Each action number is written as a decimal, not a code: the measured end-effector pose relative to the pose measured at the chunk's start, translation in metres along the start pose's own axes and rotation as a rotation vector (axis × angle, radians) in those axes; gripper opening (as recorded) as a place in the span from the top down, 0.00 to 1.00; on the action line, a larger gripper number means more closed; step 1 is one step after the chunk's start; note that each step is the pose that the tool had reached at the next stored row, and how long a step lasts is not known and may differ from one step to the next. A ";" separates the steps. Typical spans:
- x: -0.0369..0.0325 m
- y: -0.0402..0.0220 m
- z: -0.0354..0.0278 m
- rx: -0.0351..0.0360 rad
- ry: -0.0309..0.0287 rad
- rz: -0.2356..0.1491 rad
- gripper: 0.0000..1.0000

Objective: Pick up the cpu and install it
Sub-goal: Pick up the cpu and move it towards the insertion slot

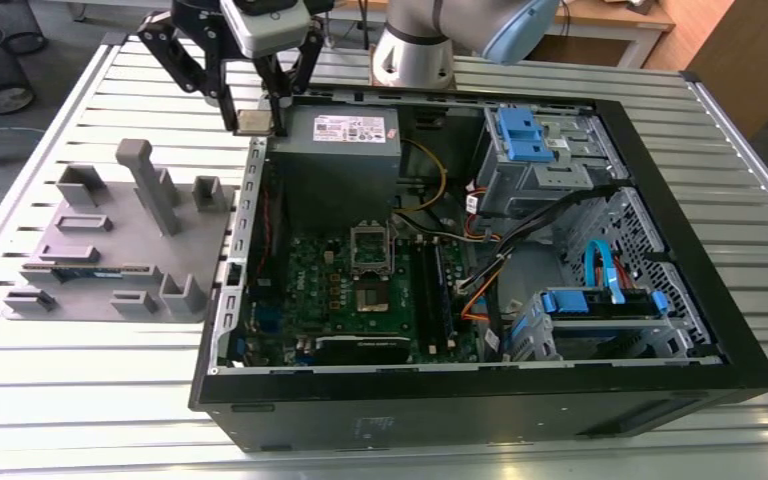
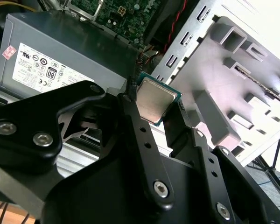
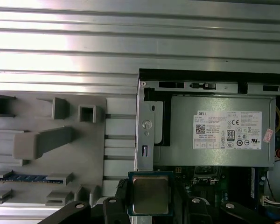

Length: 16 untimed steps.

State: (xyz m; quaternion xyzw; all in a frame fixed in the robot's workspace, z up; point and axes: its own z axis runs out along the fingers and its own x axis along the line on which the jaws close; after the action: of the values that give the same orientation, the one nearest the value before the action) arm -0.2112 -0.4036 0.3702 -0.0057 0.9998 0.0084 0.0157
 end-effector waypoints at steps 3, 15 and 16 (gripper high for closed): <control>-0.0019 0.0000 0.0000 0.0000 0.0002 0.000 0.53; -0.0078 0.0002 0.0002 0.0000 0.0003 0.000 0.53; -0.0082 0.0002 0.0002 0.0001 0.0003 0.000 0.53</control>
State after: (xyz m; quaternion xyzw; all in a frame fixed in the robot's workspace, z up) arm -0.2030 -0.4033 0.3703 -0.0057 0.9998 0.0084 0.0156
